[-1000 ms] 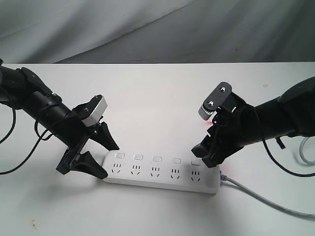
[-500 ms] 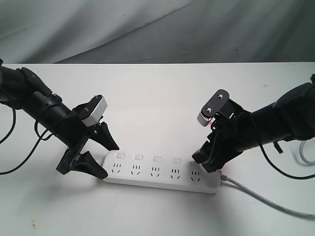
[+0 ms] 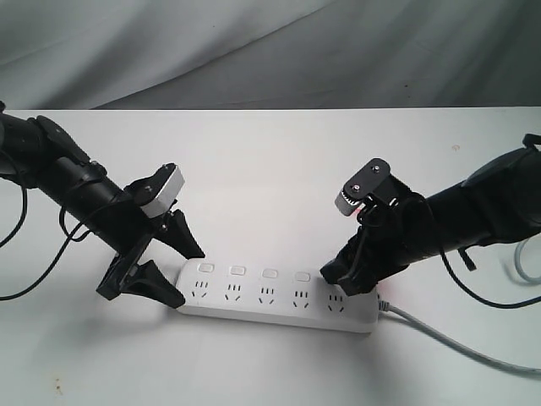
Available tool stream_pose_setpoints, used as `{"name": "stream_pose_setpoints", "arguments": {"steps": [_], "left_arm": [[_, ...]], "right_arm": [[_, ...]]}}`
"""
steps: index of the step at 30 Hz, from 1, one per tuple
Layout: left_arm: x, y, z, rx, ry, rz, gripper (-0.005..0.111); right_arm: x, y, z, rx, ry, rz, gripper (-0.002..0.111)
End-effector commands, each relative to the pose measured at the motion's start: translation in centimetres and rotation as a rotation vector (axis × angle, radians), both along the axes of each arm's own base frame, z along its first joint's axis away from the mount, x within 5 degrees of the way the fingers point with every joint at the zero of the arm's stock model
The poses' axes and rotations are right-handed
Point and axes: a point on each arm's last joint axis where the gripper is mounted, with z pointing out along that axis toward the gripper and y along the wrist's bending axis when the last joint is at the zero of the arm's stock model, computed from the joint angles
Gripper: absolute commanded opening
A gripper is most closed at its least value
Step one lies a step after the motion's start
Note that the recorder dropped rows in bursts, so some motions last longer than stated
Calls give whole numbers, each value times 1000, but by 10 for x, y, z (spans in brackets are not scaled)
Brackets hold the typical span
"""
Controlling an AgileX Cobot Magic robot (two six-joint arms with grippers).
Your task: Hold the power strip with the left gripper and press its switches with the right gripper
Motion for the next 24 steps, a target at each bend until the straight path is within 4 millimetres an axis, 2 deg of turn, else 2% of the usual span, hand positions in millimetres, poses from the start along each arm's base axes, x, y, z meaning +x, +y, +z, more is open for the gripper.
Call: {"name": "stream_pose_setpoints", "arguments": {"steps": [1,20,22,24], "left_arm": [[4,1,0,14,-31,13,49],[4,1,0,14,-31,13,49],[4,1,0,14,-31,13,49],[4,1,0,14,-31,13,49]], "right_arm": [[-1,-7,-13,-105,-23,42,64],[-1,-14,-19,-179,3,22,64],[0,-12,-12,-144,-2,-22,64],[2,-10,6,-97,-44,-52,64]]}}
